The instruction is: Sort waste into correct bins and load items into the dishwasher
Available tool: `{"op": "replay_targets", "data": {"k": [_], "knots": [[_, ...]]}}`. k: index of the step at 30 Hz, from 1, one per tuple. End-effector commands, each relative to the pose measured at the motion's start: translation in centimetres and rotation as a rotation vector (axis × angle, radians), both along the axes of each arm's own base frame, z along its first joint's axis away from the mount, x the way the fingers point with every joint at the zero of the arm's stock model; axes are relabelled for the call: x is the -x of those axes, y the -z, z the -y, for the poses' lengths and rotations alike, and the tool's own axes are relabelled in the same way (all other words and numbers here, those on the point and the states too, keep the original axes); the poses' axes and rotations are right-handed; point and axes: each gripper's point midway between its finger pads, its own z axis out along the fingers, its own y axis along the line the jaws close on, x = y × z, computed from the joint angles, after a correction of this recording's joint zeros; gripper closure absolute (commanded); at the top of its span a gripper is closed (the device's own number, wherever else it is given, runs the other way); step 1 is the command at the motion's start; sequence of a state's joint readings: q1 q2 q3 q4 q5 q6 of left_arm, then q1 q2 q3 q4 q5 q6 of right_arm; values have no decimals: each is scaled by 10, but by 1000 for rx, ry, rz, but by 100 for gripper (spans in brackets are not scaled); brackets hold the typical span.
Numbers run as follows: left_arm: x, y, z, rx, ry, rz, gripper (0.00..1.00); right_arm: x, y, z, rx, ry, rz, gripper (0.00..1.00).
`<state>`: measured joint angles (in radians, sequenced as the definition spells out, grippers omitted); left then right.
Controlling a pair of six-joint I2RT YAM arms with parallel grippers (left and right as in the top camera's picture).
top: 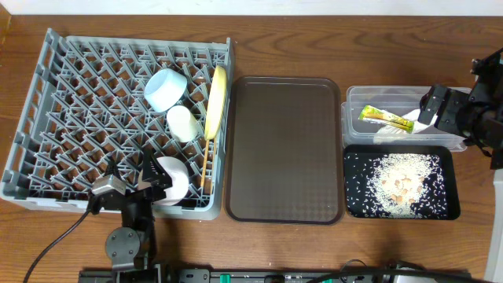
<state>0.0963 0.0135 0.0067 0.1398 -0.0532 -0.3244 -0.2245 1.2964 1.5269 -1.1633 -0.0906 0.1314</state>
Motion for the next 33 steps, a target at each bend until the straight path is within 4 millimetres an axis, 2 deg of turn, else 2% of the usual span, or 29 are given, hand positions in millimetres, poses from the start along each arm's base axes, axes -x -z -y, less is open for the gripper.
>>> {"op": "replay_targets", "data": {"k": [1, 8, 33], "knots": [[1, 10, -1, -62, -10, -51, 6, 0, -4, 1, -9, 11, 11, 1], [3, 49, -1, -179, 0, -238, 6, 0, -4, 1, -9, 11, 11, 1], [3, 50, -1, -178, 1, -240, 6, 0, -4, 1, -9, 11, 11, 1]]}}
